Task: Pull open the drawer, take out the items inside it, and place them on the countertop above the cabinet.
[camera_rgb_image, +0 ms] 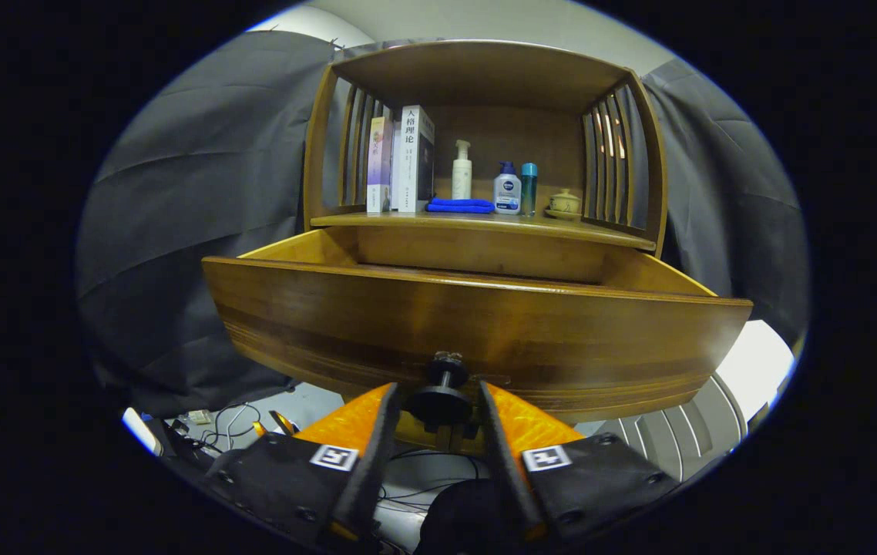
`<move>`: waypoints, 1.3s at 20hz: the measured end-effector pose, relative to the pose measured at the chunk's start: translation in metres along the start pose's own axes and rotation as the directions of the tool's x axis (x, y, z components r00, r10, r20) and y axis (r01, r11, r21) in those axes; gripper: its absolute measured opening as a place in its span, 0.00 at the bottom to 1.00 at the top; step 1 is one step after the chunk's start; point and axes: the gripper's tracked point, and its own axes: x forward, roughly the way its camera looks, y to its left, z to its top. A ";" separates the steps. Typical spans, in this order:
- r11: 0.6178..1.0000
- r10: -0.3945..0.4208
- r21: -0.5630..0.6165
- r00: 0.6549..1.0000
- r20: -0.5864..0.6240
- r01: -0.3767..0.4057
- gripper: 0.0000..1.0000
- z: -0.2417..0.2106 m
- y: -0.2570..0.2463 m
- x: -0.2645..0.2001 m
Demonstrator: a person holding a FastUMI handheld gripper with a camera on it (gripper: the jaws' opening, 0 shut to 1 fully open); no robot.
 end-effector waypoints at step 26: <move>0.992 -0.054 -0.109 0.996 0.070 0.062 0.98 0.156 -0.082 -0.015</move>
